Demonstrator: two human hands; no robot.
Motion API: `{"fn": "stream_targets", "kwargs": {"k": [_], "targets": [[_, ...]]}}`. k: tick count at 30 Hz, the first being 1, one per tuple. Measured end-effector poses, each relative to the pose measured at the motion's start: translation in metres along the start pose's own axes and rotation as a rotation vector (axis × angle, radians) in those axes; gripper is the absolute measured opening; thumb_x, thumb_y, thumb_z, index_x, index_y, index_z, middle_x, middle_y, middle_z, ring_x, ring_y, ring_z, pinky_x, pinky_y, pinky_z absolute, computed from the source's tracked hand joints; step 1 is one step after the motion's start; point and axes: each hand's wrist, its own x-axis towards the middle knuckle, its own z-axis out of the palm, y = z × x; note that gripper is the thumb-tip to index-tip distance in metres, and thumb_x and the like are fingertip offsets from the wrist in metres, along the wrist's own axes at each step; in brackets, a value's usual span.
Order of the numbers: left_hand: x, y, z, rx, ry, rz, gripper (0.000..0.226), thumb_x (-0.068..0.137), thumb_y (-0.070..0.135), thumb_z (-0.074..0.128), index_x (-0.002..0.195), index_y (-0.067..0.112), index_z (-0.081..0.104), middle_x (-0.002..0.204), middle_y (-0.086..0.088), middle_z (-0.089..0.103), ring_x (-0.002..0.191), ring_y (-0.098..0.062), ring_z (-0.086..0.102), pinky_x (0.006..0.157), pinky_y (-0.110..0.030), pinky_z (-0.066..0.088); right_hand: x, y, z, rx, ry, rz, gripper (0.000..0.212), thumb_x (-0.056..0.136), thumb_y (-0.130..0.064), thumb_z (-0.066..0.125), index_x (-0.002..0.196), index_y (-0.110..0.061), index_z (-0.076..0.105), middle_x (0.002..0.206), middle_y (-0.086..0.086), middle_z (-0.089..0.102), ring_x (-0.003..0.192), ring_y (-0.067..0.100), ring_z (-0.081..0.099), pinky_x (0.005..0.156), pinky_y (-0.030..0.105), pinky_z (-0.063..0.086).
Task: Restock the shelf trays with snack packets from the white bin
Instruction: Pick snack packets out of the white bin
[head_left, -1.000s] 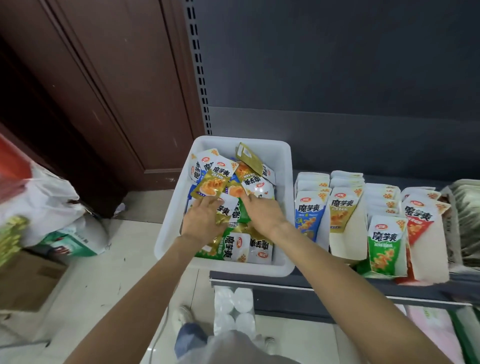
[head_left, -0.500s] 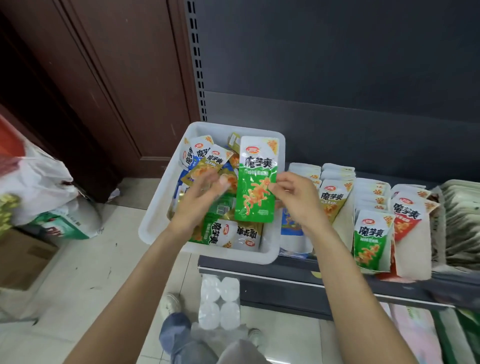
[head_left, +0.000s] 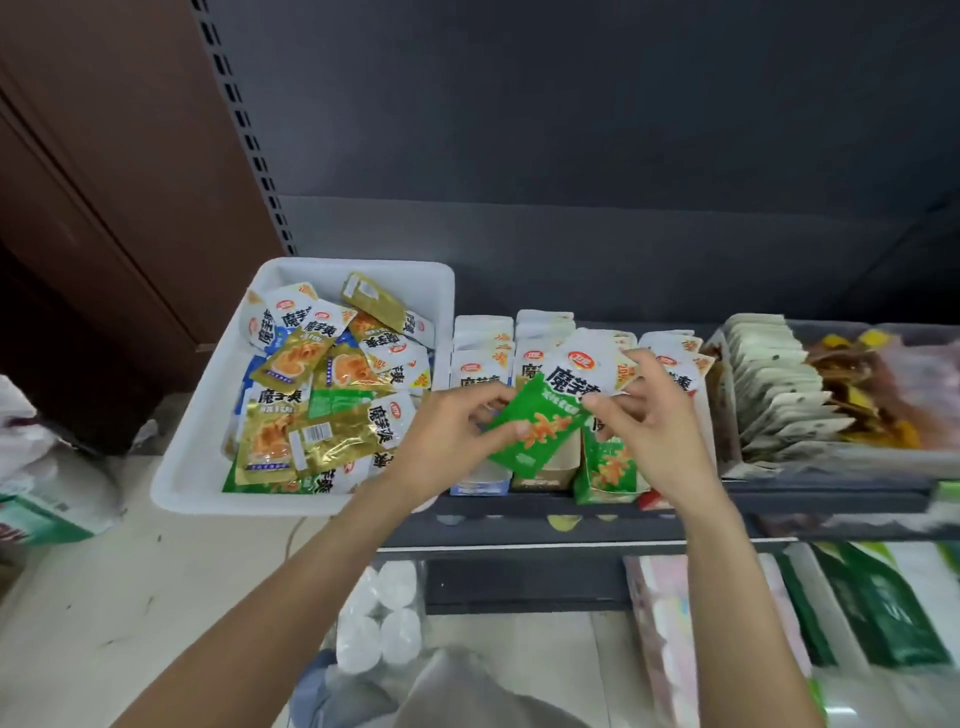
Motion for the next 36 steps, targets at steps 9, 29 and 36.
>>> {"fn": "stream_targets", "kwargs": {"k": [9,29,36], "targets": [[0.025,-0.024,0.059,0.606,-0.328,0.155,0.041,0.092,0.038,0.054,0.132,0.031,0.05,0.137,0.006,0.047,0.128,-0.018,0.039,0.106,-0.036,0.032,-0.004,0.047,-0.077,-0.508,0.251,-0.121,0.027,0.09,-0.012,0.061,0.111,-0.023,0.047,0.086,0.003,0.07,0.075,0.02,0.067,0.066,0.035,0.052],[0.009,-0.021,0.071,0.59,-0.239,0.153,0.035,0.091,0.017,0.053,0.124,0.026,0.059,0.109,0.011,0.068,0.103,-0.012,0.061,0.099,-0.032,0.039,0.006,0.082,-0.036,-0.868,0.13,-0.065,0.047,0.091,-0.023,0.059,0.134,-0.02,0.042,0.129,0.005,0.049,0.113,0.022,0.05,0.084,0.034,0.049],[-0.022,-0.019,0.01,0.466,0.378,0.415,0.02,0.085,0.027,0.054,0.094,0.021,0.071,0.066,0.013,0.063,0.064,0.002,0.054,0.074,-0.021,0.04,0.004,0.01,0.021,-0.61,-0.199,-0.293,0.016,0.092,-0.018,0.057,0.106,-0.021,0.065,0.096,-0.007,0.069,0.085,0.01,0.063,0.077,0.029,0.051]]}}
